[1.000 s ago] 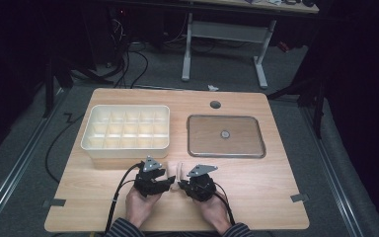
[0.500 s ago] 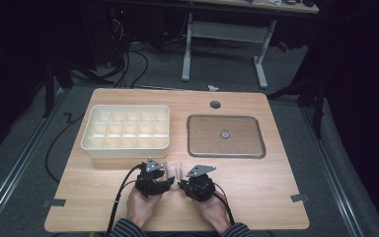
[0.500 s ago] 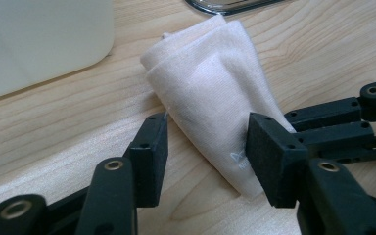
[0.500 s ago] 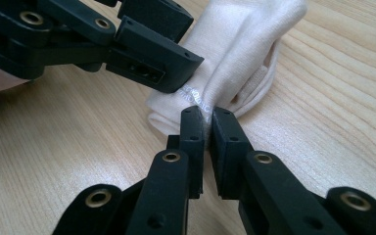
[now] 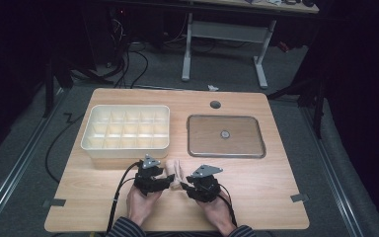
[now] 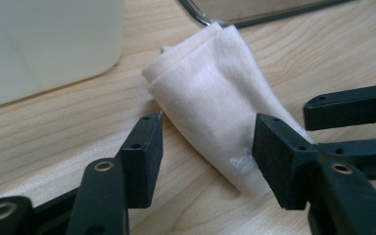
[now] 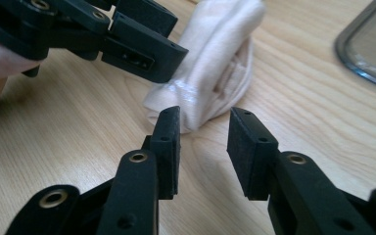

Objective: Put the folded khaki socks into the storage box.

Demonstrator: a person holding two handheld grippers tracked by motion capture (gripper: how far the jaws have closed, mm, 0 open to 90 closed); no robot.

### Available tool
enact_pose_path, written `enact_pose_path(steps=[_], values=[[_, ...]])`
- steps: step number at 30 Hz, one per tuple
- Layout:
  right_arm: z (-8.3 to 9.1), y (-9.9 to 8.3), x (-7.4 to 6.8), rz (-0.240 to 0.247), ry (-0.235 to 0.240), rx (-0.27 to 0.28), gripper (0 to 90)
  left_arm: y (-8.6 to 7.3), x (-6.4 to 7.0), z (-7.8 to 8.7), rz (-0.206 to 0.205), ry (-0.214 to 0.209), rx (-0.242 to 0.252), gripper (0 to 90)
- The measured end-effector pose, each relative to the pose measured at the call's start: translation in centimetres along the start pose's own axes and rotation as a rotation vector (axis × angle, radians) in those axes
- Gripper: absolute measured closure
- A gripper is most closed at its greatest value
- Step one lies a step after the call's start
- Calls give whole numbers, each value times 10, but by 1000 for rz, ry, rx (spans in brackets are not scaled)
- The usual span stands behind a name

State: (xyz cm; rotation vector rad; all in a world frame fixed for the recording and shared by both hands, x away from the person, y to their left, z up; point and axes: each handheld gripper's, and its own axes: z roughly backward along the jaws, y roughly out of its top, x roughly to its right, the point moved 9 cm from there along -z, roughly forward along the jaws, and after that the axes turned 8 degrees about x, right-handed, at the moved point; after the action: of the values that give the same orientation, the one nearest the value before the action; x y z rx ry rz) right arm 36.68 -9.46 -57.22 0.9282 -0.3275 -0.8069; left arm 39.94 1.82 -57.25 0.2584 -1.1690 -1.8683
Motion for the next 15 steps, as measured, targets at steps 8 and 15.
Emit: enact_pose_path(steps=[8, 15], values=[[16, -3, 14, -24, -39, 32, 631, 11, -4, -5, 14, 4, -5, 391], [30, -9, 38, -70, -91, 59, 628, 21, -8, -2, 25, 4, 3, 366]])
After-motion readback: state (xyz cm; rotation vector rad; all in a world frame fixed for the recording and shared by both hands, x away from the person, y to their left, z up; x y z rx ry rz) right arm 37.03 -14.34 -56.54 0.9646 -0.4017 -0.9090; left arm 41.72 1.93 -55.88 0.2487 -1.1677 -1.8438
